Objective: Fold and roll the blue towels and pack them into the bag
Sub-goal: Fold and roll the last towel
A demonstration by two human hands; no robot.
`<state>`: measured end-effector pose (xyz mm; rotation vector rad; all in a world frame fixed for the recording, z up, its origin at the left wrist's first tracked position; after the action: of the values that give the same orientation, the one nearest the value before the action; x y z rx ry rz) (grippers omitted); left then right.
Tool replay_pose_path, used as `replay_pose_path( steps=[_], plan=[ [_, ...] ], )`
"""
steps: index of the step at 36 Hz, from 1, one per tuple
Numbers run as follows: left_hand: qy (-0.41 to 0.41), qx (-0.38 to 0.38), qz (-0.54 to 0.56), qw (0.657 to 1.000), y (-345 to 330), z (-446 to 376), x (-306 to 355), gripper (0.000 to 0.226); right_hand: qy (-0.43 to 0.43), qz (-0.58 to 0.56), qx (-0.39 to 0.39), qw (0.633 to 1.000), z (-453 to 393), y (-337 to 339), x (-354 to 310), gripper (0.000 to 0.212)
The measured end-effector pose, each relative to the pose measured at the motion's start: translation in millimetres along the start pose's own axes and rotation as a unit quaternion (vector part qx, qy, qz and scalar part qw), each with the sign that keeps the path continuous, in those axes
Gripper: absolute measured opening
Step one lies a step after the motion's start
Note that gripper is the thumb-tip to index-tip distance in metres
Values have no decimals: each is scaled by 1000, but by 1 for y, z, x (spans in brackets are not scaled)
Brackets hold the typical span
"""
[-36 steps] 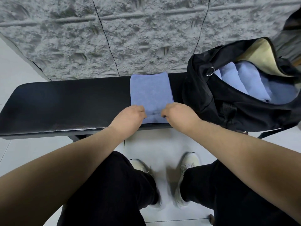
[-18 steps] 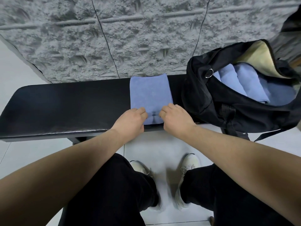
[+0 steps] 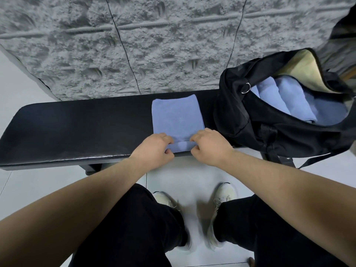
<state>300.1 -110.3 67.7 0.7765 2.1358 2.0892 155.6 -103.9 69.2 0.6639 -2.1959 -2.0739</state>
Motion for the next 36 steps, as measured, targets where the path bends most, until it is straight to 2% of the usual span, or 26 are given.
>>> replay_pose_path(
  steps=[5, 11, 14, 16, 18, 24, 29, 36],
  plan=[
    [31, 6, 53, 998, 4, -2, -4, 24, -71, -106, -12, 992, -2, 3, 12, 31],
    [28, 6, 50, 998, 3, 0, -7, 7, -110, -173, -23, 979, -5, 3, 26, 22],
    [29, 20, 49, 998, 6, -1, -7, 6, -72, -119, -6, 990, -7, 2, 24, 25],
    [18, 35, 24, 999, 9, -3, -9, 13, -46, -92, 20, 994, -9, 5, 20, 25],
    [1, 52, -15, 999, 10, -4, -10, 17, -36, -79, 36, 996, -10, 8, 18, 25],
    [-40, 88, -28, 995, 18, -4, 2, 22, 45, -23, 62, 997, -13, 13, 1, 26],
    [-19, 86, -52, 995, 18, -7, 4, 23, 98, 37, 85, 991, -9, 10, -8, 35],
    [-37, 70, -64, 995, 16, -8, 4, 23, 133, 83, 94, 983, 4, 10, -17, 15]
  ],
)
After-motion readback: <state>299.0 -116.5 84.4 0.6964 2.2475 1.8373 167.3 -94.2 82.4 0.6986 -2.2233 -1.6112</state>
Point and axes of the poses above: each hand's wrist, its own z-axis away from the middle knuckle, its own y-axis out of the back of the hand, x = y × z, the point moved 8 cm from there along -z, towards the middle knuckle, and after that the axes turned 12 degrees about x, right-handed, at the moved point
